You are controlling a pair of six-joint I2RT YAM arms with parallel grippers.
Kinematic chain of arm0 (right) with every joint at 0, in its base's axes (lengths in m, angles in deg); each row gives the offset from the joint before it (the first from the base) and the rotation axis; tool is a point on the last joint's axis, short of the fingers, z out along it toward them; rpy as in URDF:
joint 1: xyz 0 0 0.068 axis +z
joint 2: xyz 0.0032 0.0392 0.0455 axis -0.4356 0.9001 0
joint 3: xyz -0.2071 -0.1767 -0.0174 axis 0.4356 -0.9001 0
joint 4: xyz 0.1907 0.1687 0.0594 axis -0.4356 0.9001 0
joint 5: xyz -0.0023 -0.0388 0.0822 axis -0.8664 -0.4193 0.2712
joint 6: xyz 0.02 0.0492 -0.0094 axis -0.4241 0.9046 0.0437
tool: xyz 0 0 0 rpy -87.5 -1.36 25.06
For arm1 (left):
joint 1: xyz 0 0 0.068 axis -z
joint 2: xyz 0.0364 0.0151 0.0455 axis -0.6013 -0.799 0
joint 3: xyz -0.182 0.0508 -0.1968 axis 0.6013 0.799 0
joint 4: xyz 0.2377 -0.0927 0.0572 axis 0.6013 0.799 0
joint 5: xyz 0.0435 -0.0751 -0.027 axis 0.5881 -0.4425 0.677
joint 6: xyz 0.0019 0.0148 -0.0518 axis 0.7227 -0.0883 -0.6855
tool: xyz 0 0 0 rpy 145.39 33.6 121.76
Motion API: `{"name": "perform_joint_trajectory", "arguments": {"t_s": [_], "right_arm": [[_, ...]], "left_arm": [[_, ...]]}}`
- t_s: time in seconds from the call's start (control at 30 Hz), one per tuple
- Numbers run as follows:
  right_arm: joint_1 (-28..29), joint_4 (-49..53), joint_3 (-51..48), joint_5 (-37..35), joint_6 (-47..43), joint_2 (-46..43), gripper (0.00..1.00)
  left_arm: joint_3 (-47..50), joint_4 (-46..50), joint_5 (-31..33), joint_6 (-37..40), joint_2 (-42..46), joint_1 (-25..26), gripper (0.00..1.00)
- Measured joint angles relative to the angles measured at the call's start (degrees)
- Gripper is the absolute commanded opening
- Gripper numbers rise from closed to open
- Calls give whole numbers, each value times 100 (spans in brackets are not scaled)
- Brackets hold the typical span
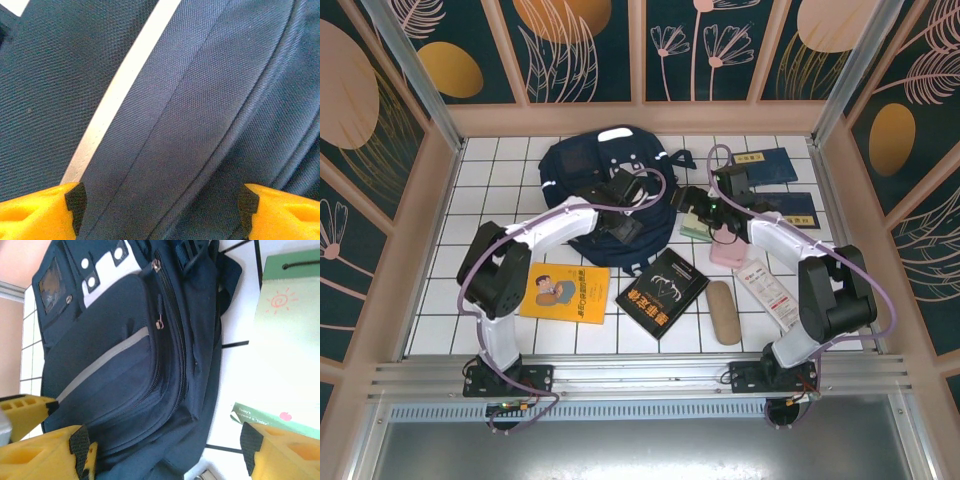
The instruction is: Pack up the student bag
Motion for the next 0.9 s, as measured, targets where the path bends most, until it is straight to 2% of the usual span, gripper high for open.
{"name": "perform_joint_trajectory", "arguments": {"t_s": [0.17, 0.27, 0.33, 0.43, 0.67, 0.73, 0.9], "right_arm": [[0, -144, -129, 127, 4, 0, 79], [0, -256, -225, 229, 9, 2, 78], [0, -321, -282, 278, 24, 0, 76], [2, -411, -337, 380, 35, 2, 74], [48, -544, -389, 514, 66, 2, 68], [57, -612, -404, 533, 74, 0, 67], [76, -603, -413, 474, 118, 2, 65]], "left_arm": [[-341, 22, 149, 31, -573, 0, 82], [-546, 22, 157, 28, -866, -28, 77], [-695, 7, 28, -9, -981, -79, 68], [-793, -210, -389, -107, -1121, -284, 46], [-793, -608, -1696, -323, -1224, -844, 6], [-793, -699, -2024, -387, -1231, -918, 0], [-791, -887, -2656, -835, -1226, -1067, 0]]}}
